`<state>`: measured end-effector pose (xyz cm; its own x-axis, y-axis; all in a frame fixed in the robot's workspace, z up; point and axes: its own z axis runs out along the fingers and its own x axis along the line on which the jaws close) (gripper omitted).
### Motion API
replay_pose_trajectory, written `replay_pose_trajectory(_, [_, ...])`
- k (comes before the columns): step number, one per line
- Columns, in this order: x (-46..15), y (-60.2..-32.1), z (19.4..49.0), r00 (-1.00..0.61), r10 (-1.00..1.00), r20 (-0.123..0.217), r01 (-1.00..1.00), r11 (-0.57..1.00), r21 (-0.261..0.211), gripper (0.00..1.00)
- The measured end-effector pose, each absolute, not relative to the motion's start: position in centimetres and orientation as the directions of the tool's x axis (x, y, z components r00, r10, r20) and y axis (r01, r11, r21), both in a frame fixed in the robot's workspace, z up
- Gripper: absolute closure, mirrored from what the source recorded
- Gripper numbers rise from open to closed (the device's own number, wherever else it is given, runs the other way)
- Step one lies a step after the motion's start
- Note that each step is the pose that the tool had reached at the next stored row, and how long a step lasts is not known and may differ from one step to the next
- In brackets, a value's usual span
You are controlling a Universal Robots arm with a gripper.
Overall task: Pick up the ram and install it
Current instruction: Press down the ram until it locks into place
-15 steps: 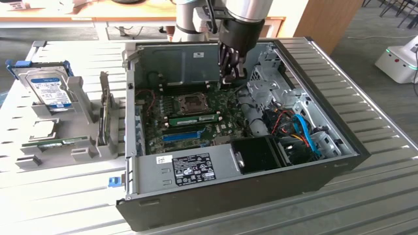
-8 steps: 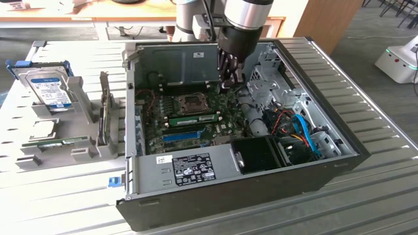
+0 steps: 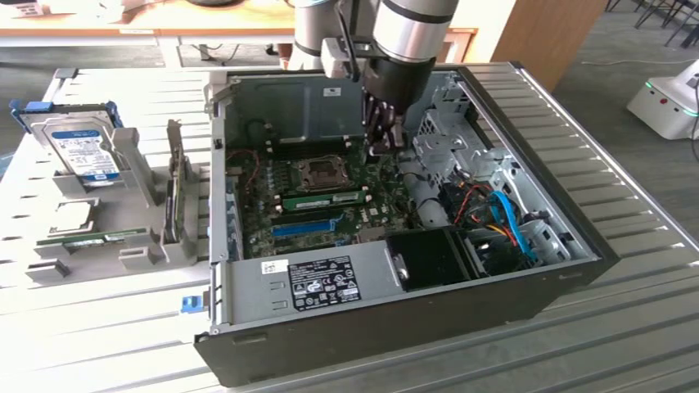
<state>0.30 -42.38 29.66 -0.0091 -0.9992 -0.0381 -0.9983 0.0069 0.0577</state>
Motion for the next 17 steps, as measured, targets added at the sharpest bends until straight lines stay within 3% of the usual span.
replay_pose_trajectory(17, [0.3,-42.4,26.7,-0.009,-0.999,-0.038,-0.998,0.007,0.058,0.89])
